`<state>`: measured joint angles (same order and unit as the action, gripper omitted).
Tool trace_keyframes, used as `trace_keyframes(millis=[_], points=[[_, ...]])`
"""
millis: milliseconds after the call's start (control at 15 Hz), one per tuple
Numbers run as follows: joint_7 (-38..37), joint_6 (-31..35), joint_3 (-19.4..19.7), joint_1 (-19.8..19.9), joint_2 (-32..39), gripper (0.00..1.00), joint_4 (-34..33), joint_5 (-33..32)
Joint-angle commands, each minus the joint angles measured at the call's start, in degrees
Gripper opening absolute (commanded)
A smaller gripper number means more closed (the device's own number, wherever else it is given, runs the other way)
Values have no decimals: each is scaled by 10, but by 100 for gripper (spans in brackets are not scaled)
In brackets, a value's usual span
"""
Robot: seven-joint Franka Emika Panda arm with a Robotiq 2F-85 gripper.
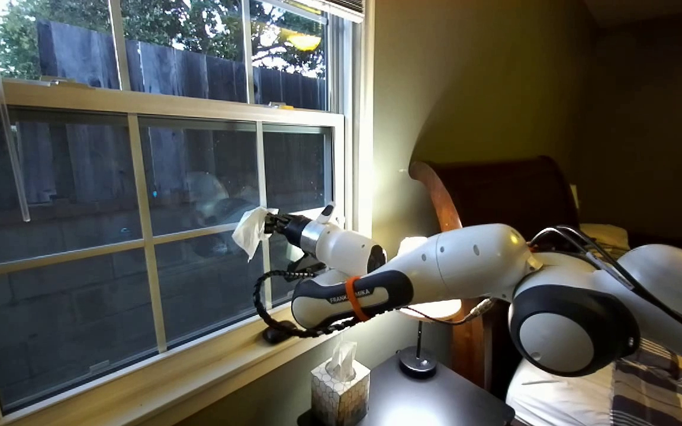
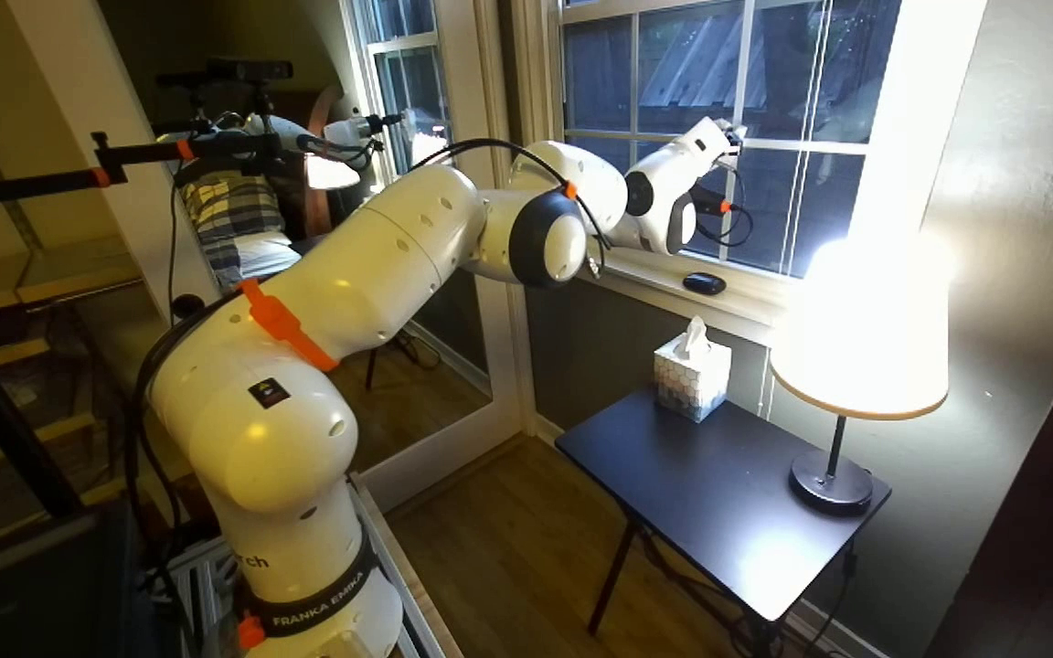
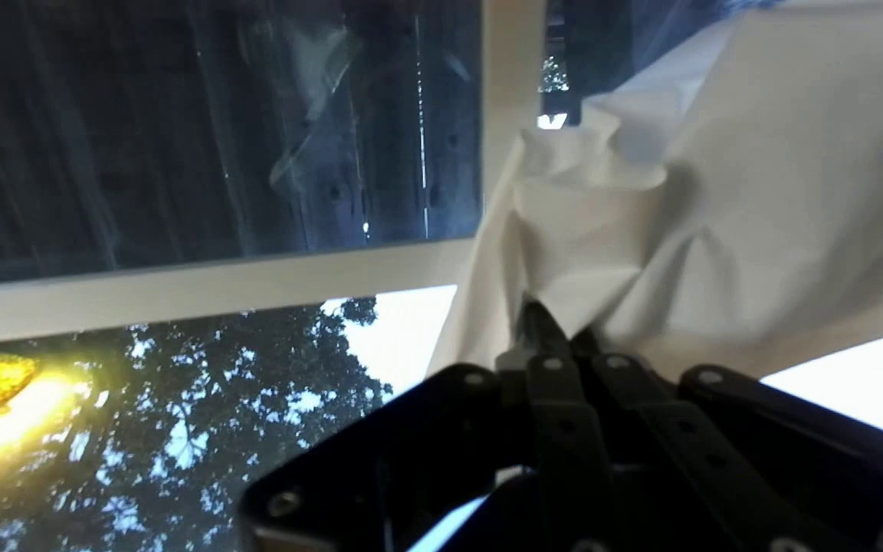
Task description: Use the tissue wipe a section of the window
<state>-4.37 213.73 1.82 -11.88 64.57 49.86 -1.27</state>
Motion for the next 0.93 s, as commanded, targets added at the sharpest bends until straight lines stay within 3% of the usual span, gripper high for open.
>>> trace_keyframes(millis=[0,333,867], points=[[-83,-27,-47,23,32,0,-24,-77],[-144,-83,-92,49,41,0,11,-132],[-101,-92,-34,51,23,0,59,-45]])
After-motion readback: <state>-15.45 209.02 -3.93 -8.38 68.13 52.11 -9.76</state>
